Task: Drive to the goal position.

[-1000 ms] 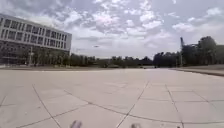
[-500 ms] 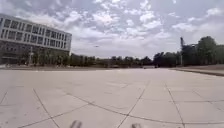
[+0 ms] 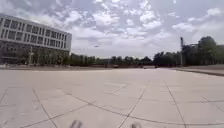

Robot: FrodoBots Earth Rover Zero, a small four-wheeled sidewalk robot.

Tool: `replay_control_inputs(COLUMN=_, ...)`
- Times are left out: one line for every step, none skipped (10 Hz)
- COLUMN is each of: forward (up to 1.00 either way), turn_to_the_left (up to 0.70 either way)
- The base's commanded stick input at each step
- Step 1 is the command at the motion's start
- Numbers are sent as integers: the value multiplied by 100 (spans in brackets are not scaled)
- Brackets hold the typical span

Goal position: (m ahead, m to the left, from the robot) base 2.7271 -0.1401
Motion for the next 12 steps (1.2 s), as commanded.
replay_control_inputs(forward=91, turn_to_the_left=4)
replay_control_inputs(forward=100, turn_to_the_left=4)
replay_control_inputs(forward=100, turn_to_the_left=4)
replay_control_inputs(forward=98, turn_to_the_left=4)
replay_control_inputs(forward=90, turn_to_the_left=4)
replay_control_inputs(forward=90, turn_to_the_left=4)
replay_control_inputs(forward=93, turn_to_the_left=4)
replay_control_inputs(forward=98, turn_to_the_left=4)
replay_control_inputs(forward=99, turn_to_the_left=4)
replay_control_inputs(forward=99, turn_to_the_left=4)
replay_control_inputs(forward=98, turn_to_the_left=4)
replay_control_inputs(forward=95, turn_to_the_left=4)
